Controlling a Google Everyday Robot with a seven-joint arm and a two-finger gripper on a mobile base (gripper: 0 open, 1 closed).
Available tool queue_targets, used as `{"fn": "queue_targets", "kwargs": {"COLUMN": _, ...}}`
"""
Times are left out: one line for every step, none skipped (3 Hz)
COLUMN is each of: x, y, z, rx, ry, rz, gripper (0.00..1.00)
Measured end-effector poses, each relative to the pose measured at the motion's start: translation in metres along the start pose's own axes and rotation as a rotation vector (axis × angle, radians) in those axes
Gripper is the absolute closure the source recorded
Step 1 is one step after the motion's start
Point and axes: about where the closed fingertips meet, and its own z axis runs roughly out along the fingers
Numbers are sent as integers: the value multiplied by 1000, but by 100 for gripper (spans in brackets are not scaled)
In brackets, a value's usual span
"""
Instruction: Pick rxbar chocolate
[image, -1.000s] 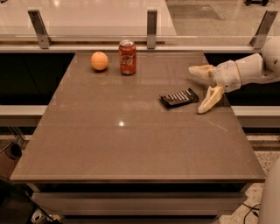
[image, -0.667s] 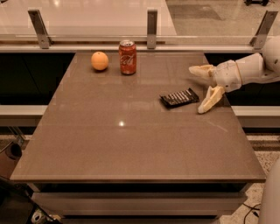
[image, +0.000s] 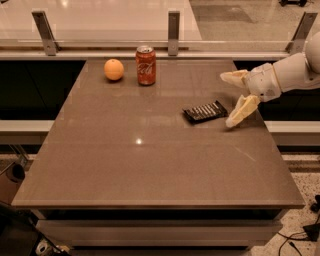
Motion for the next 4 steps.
{"fn": "queue_targets", "kwargs": {"x": -5, "y": 4, "z": -4, "rx": -4, "ry": 17, "rz": 12, "gripper": 0}}
{"fn": "queue_targets", "kwargs": {"x": -9, "y": 7, "z": -2, "rx": -40, "ry": -7, "rz": 25, "gripper": 0}}
{"fn": "queue_targets", "kwargs": {"x": -13, "y": 8, "z": 2, "rx": -74, "ry": -26, "rz": 32, "gripper": 0}}
{"fn": "queue_targets", "kwargs": {"x": -14, "y": 11, "z": 5, "rx": -93, "ry": -36, "rz": 41, "gripper": 0}}
